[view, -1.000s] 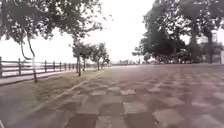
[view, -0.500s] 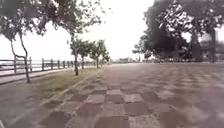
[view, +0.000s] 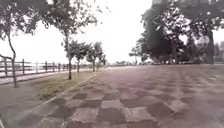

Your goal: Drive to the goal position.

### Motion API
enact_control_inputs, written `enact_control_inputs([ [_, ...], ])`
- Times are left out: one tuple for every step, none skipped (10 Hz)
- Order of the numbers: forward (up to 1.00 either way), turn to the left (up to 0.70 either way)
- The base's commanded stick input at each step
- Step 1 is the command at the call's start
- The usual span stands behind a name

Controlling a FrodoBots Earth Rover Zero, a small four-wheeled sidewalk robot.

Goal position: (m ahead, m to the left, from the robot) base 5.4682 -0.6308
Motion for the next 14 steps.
enact_control_inputs([
  [1.0, 0.0],
  [1.0, 0.0],
  [1.0, -0.01],
  [1.0, -0.11],
  [1.0, -0.39],
  [1.0, -0.33],
  [1.0, 0.0],
  [1.0, 0.0],
  [1.0, 0.0],
  [1.0, 0.0],
  [1.0, -0.04],
  [1.0, -0.25],
  [1.0, -0.27],
  [1.0, 0.0],
])
